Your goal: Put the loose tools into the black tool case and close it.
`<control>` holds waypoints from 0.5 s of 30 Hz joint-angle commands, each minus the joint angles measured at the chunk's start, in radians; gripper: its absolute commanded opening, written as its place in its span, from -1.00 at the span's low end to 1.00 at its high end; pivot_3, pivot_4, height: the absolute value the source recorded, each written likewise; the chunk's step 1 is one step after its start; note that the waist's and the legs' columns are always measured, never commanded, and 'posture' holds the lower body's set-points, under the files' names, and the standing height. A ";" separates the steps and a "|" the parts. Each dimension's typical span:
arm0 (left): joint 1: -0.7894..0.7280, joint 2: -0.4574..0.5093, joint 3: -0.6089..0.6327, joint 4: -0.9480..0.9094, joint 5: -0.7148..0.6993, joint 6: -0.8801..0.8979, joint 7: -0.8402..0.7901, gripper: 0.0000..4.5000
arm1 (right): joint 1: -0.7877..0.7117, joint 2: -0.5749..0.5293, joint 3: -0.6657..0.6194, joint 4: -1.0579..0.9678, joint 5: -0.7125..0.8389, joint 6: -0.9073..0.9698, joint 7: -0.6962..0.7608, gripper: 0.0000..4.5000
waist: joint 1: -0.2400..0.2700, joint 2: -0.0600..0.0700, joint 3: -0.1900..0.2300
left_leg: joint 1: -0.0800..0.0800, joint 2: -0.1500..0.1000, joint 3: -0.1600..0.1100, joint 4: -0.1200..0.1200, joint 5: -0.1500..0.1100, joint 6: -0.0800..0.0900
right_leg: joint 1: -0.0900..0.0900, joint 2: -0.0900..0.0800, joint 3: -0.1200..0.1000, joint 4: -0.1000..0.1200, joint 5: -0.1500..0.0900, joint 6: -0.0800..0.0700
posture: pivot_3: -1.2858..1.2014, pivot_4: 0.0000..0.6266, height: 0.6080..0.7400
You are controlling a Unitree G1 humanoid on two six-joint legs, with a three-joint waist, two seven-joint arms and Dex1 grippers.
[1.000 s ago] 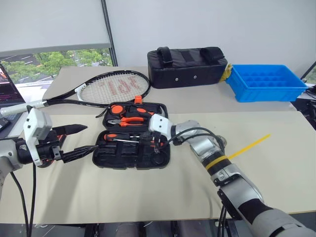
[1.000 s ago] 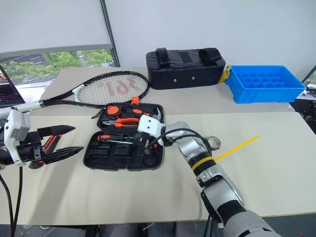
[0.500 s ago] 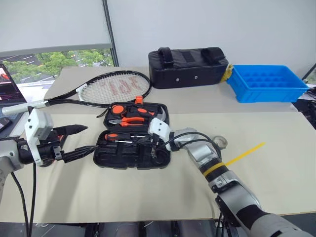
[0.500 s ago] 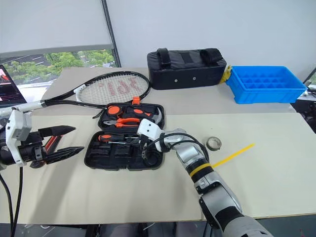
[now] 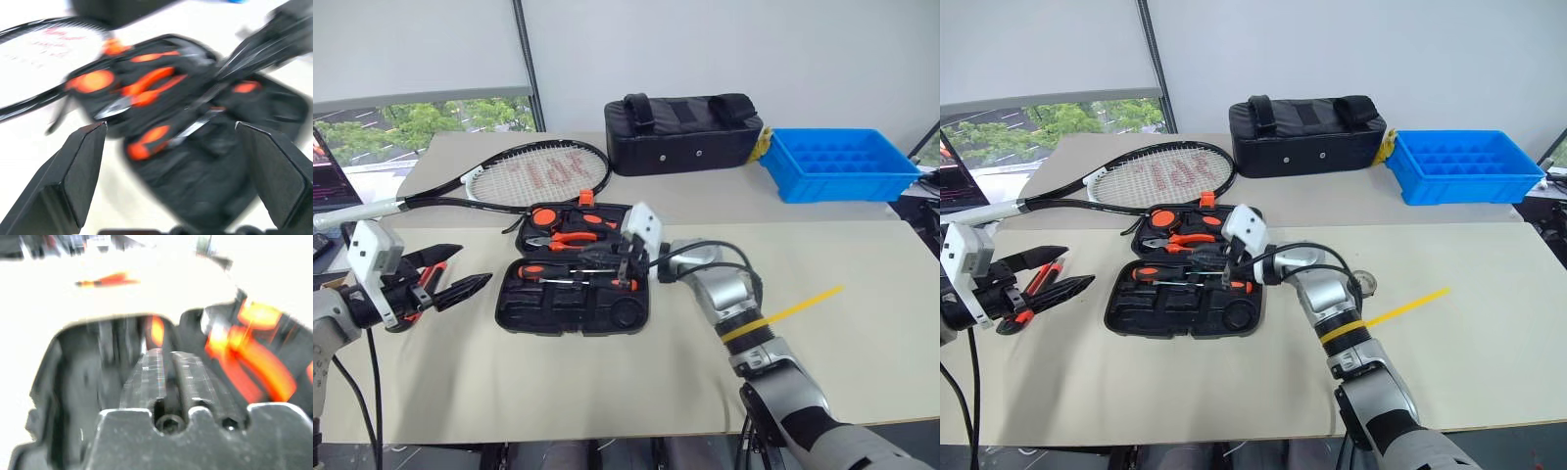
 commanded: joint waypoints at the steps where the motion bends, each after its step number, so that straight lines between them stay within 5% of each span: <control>1: -0.050 -0.020 0.079 0.163 0.084 -0.046 0.189 1.00 | 0.011 -0.050 -0.065 -0.146 0.108 0.038 0.056 0.01 | 0.002 0.000 0.000 | 0.000 0.000 0.000 -0.001 -0.001 0.001 | 0.000 0.000 -0.001 -0.001 0.000 0.000 | 0.03 -0.52 0.57; 7: -0.096 -0.005 0.068 0.397 0.181 -0.074 0.328 1.00 | 0.060 -0.155 -0.114 -0.257 0.224 0.086 0.147 0.95 | 0.005 -0.001 0.000 | 0.000 0.000 -0.001 -0.001 -0.003 0.004 | 0.000 -0.002 -0.002 -0.002 0.000 0.000 | 0.03 -0.52 0.57; 15: -0.244 -0.016 0.008 0.652 0.232 -0.072 0.410 1.00 | 0.100 -0.237 -0.103 -0.297 0.256 0.098 0.201 0.99 | 0.023 -0.001 0.000 | 0.000 0.000 -0.001 -0.002 -0.007 0.000 | -0.001 -0.005 -0.004 -0.002 0.001 -0.001 | 0.03 -0.52 0.57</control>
